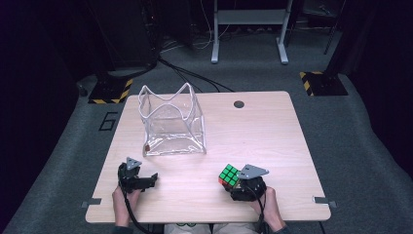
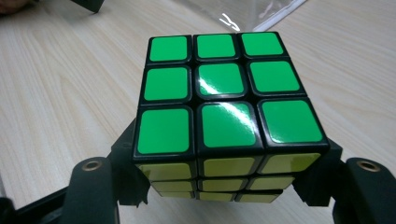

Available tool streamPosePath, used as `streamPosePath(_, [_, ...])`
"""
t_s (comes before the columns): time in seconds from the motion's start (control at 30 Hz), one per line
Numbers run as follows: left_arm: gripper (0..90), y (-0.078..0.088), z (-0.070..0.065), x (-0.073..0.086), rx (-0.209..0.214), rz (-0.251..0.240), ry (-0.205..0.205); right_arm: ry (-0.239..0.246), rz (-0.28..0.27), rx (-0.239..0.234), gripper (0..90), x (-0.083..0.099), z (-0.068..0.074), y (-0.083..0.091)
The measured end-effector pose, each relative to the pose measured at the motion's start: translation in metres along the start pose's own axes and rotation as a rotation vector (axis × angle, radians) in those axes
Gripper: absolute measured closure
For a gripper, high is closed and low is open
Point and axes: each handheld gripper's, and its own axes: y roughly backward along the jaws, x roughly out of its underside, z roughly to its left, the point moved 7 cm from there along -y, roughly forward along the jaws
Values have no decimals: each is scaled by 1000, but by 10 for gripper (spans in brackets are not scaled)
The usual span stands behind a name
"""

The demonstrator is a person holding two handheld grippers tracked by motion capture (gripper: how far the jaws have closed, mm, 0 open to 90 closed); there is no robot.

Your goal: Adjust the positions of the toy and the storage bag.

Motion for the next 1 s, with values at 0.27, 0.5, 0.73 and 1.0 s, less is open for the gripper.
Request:
streamPosePath(0.27, [28, 0, 0, 0, 0, 0, 0, 16, 36, -37, 332, 4, 12, -19])
streamPosePath(0.5, [28, 0, 0, 0, -1, 0, 0, 23, 59, -63, 332, 6, 18, -32])
streamPosePath(0.73, [28, 0, 0, 0, 0, 0, 0, 21, 71, -72, 331, 6, 22, -40])
streamPosePath(1.0, [28, 0, 0, 0, -1, 0, 0, 24, 66, -75, 332, 7, 22, -44])
